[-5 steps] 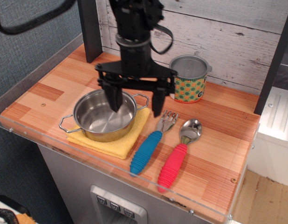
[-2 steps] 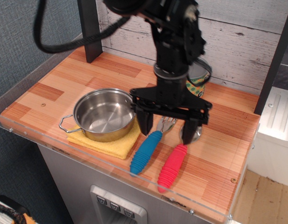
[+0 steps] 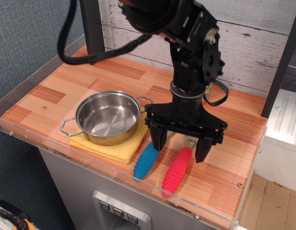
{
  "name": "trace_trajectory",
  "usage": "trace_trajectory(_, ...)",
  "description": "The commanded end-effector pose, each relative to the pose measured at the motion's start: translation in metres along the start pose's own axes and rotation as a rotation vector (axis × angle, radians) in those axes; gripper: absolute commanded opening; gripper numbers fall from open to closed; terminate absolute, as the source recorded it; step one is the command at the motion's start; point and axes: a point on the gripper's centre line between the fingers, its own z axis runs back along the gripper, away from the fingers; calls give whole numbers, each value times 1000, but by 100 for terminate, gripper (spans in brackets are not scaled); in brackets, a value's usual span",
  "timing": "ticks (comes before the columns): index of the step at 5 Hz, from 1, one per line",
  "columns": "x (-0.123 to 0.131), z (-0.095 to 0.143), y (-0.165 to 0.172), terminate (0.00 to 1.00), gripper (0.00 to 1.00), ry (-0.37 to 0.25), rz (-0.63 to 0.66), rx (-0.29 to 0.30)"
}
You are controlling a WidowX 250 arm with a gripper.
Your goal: Move the red spoon to the other side of the silver pot.
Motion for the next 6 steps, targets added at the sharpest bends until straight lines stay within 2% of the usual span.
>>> trace_trajectory(1, 3, -6, -6, 0, 100, -14, -20, -13)
trace_trajectory(4, 0, -12, -12, 0, 100, -15, -37, -6)
trace_trajectory(5, 1, -15, -11, 0, 0, -8, -37, 0)
trace_trajectory(6, 1, -14, -10, 0, 0, -11, -38, 3)
